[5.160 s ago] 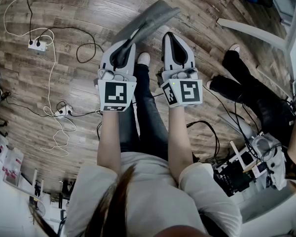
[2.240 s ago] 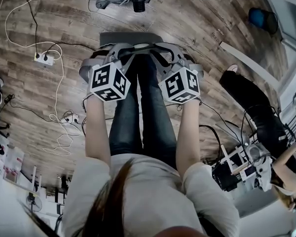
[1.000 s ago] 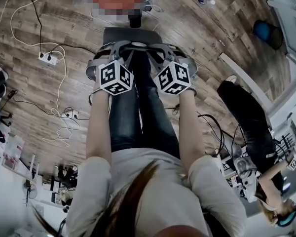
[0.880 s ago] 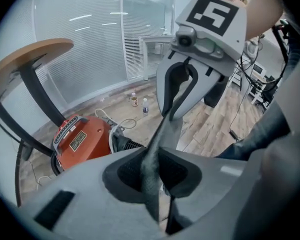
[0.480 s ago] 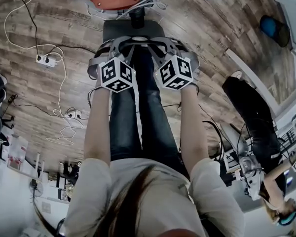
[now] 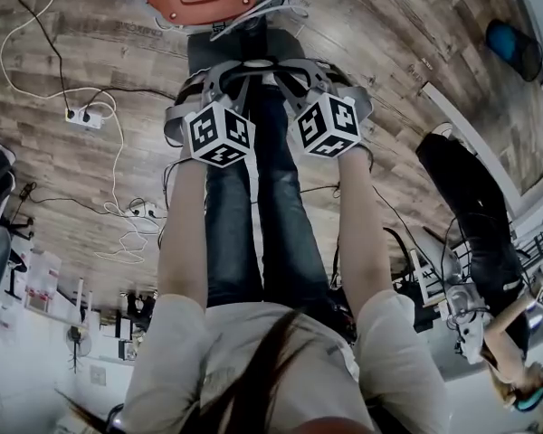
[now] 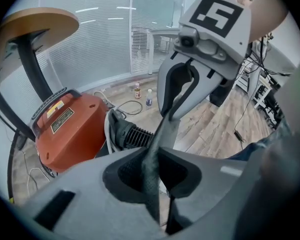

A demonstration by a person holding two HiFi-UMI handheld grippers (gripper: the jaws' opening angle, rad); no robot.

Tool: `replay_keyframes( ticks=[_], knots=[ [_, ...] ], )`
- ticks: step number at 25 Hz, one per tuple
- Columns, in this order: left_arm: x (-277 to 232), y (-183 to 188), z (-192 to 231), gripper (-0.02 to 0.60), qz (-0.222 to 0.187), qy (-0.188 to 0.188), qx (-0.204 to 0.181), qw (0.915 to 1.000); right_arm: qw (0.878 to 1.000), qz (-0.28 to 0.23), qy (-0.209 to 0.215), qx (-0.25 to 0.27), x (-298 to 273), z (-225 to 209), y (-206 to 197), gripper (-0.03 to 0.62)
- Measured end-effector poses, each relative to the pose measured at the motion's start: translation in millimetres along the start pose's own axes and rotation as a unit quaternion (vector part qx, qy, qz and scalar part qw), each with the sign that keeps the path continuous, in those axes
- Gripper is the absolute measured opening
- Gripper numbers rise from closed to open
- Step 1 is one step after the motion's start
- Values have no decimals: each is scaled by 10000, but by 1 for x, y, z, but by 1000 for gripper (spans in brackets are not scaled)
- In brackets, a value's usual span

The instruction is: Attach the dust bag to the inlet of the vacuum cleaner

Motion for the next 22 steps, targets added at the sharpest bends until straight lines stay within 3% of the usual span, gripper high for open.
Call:
replay_keyframes(
  ticks=[22],
  knots=[
    [-20,-10,14,63,59,98,70,9999,9999,54,-20,117,-24,-12,-5,38]
  ],
)
Point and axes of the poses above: the fingertips, and each gripper's own axes: x backward along the fingers, z to its left, y out of its top, the point moved 2 cm from there along x, backward along the fingers
